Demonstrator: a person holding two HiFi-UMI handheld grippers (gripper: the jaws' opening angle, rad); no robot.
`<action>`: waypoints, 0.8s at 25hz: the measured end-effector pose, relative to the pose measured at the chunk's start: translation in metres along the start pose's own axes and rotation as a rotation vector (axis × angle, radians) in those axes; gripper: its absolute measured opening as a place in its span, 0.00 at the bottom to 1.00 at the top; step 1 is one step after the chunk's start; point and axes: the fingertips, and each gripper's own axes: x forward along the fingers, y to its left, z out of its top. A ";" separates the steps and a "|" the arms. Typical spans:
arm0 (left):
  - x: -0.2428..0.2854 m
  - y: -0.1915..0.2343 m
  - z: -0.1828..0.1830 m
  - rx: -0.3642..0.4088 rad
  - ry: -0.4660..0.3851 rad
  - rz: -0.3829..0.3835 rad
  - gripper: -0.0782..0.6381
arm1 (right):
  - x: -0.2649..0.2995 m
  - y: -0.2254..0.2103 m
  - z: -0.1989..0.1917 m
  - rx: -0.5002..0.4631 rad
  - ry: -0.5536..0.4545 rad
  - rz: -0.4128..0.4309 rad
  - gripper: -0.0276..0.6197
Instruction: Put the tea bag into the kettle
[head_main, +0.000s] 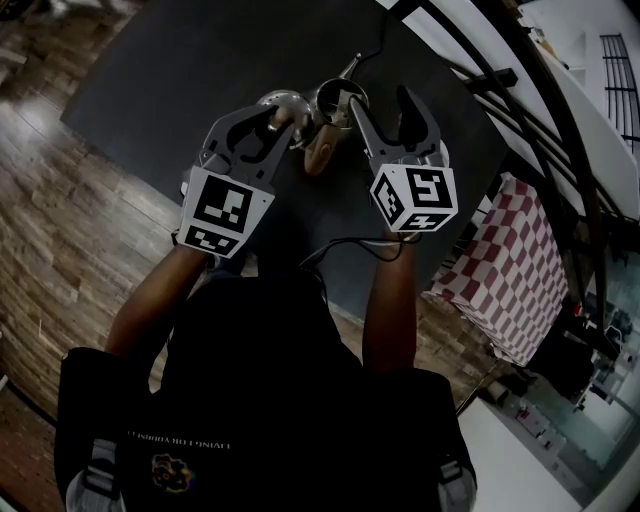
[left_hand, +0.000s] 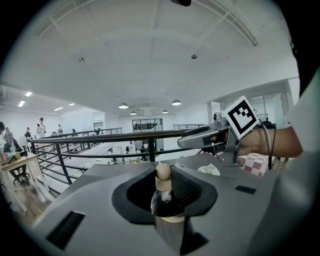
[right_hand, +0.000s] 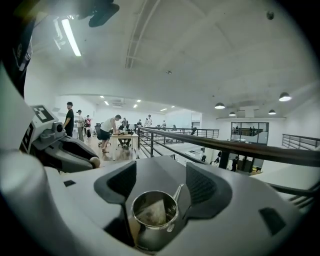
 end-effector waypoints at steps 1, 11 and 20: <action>0.000 0.000 0.000 -0.001 0.000 0.000 0.25 | -0.001 0.000 0.001 0.011 -0.007 0.000 0.51; 0.001 -0.001 0.003 0.008 -0.004 -0.015 0.25 | -0.016 -0.004 -0.006 0.030 -0.006 -0.038 0.50; 0.008 -0.007 0.009 0.030 -0.011 -0.047 0.25 | -0.035 -0.009 -0.011 0.033 0.002 -0.060 0.50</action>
